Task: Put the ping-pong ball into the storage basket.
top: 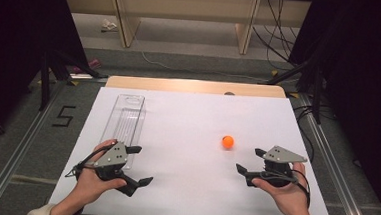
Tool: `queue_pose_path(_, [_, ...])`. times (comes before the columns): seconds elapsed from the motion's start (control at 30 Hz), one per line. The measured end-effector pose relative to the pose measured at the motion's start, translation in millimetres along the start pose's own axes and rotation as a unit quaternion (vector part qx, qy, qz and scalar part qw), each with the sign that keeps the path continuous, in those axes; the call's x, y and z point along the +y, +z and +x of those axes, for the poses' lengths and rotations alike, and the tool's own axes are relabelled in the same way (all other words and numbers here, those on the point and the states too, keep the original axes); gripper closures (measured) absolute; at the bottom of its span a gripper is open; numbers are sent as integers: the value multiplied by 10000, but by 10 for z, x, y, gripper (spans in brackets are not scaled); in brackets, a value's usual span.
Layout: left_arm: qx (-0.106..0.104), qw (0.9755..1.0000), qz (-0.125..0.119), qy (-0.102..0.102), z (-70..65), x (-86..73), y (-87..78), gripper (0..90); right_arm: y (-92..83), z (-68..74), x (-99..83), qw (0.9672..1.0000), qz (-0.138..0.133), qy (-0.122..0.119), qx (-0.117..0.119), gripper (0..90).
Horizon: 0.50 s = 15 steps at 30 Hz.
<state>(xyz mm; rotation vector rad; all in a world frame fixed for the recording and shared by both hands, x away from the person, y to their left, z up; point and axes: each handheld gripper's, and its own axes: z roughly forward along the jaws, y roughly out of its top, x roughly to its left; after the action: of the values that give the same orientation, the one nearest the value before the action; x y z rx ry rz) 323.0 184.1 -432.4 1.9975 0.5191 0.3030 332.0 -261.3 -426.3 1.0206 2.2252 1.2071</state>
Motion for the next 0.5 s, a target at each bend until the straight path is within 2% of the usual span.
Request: queue_pose_path(0.5, [-18,10000,-5,17,-4,2,-1,0,15,-18,4,10000,2,13,-68,160])
